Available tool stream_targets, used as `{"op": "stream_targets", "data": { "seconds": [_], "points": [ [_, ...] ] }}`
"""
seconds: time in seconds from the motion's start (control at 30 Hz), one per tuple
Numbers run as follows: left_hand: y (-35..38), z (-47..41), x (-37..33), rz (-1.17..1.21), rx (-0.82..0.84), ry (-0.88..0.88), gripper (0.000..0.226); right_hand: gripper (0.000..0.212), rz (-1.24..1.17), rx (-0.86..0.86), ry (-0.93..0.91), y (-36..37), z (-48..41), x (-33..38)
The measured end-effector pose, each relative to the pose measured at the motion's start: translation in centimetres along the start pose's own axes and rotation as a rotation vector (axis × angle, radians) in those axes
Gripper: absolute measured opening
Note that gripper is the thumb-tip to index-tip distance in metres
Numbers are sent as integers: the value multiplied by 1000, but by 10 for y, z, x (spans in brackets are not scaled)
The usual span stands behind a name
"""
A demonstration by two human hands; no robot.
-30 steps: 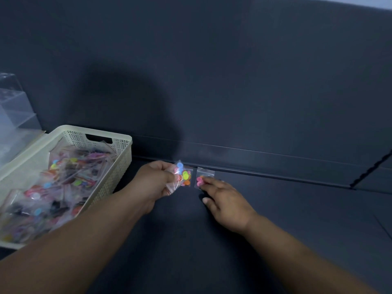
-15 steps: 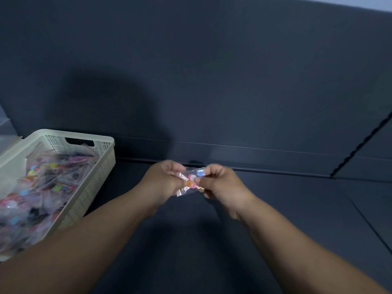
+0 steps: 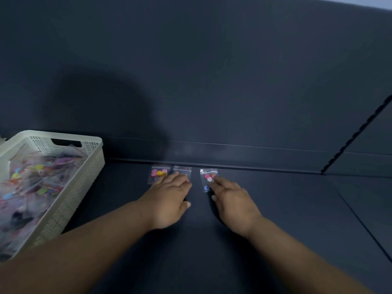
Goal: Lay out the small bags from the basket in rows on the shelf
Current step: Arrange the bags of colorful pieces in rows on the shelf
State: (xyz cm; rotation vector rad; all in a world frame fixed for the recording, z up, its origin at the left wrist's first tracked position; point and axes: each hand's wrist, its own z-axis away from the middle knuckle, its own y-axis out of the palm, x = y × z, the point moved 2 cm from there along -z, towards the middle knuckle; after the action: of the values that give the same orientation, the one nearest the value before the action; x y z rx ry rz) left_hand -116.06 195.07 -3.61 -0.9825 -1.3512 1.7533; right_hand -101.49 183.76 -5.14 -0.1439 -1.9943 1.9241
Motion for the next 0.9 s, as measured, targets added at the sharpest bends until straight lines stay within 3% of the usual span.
{"op": "stream_targets", "data": {
  "seconds": [0.57, 0.7, 0.9],
  "points": [
    [2, -3, 0, -47, 41, 14, 67, 55, 6, 56, -110, 10, -12, 9],
    [0, 2, 0, -29, -9, 27, 67, 55, -1, 55, -110, 5, -11, 13],
    [-37, 17, 14, -27, -169, -4, 64, 46, -71, -82, -138, -26, -20, 34]
  ]
}}
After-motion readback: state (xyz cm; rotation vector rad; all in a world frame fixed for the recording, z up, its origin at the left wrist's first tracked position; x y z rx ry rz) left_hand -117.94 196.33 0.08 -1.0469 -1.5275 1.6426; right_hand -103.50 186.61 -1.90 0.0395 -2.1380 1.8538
